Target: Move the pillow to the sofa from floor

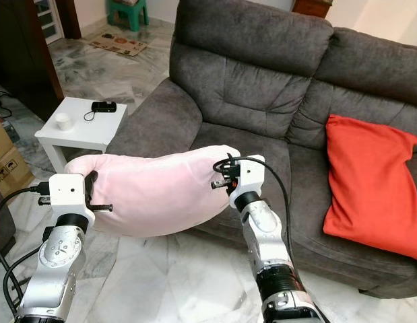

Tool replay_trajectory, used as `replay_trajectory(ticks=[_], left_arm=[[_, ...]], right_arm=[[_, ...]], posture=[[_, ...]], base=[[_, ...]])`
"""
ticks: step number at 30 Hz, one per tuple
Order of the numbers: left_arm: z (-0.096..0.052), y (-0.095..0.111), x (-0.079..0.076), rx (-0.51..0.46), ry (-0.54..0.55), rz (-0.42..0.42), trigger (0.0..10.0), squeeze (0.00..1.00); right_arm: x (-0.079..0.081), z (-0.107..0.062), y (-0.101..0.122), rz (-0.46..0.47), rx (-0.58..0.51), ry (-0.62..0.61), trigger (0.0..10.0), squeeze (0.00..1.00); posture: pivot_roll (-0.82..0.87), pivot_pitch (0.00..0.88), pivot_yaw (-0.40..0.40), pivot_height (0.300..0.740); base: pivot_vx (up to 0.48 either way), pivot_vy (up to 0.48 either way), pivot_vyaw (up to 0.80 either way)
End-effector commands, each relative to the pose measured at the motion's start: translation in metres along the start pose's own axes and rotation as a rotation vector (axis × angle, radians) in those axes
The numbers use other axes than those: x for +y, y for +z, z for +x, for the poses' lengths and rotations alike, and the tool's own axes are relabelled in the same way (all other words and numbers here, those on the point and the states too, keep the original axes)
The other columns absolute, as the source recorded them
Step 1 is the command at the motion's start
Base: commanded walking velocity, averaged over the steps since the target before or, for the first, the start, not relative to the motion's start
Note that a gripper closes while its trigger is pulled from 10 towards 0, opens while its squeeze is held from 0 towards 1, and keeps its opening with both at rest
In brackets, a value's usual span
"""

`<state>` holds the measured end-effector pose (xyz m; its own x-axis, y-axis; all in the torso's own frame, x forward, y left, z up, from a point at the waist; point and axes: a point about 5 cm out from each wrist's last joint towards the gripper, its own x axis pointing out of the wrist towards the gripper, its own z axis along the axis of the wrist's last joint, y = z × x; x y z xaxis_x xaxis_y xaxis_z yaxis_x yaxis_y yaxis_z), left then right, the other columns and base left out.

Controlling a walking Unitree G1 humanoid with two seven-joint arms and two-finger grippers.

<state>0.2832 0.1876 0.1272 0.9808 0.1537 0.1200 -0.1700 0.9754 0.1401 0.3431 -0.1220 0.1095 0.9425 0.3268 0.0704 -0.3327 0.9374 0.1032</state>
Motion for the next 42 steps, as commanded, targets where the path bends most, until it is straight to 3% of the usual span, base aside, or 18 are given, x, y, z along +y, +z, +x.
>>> replay_trajectory(ticks=[1, 18, 38, 42], left_arm=[[0.002, 0.01, -0.007, -0.055, -0.019, 0.006, 10.0, 0.0], [0.007, 0.009, -0.012, -0.046, -0.074, 0.037, 10.0, 0.0], [0.006, 0.01, 0.0, -0.064, -0.05, 0.064, 10.0, 0.0], [0.007, 0.01, -0.001, -0.062, -0.049, 0.065, 10.0, 0.0]], right_arm=[[-0.01, 0.003, 0.016, 0.005, -0.066, -0.027, 10.0, 0.0], [-0.007, 0.001, 0.016, 0.008, -0.082, -0.047, 10.0, 0.0], [0.004, 0.0, 0.013, 0.01, -0.077, -0.012, 10.0, 0.0], [0.003, 0.001, 0.014, 0.004, -0.079, -0.014, 10.0, 0.0]], posture=[[0.25, 0.0, -0.172, 0.74], [0.14, 0.0, -0.093, 0.74], [0.14, 0.0, -0.095, 0.74], [0.14, 0.0, -0.097, 0.74]], base=[[0.0, 0.0, 0.0], [0.0, 0.0, 0.0], [0.0, 0.0, -0.79], [0.0, -0.435, -0.79]])
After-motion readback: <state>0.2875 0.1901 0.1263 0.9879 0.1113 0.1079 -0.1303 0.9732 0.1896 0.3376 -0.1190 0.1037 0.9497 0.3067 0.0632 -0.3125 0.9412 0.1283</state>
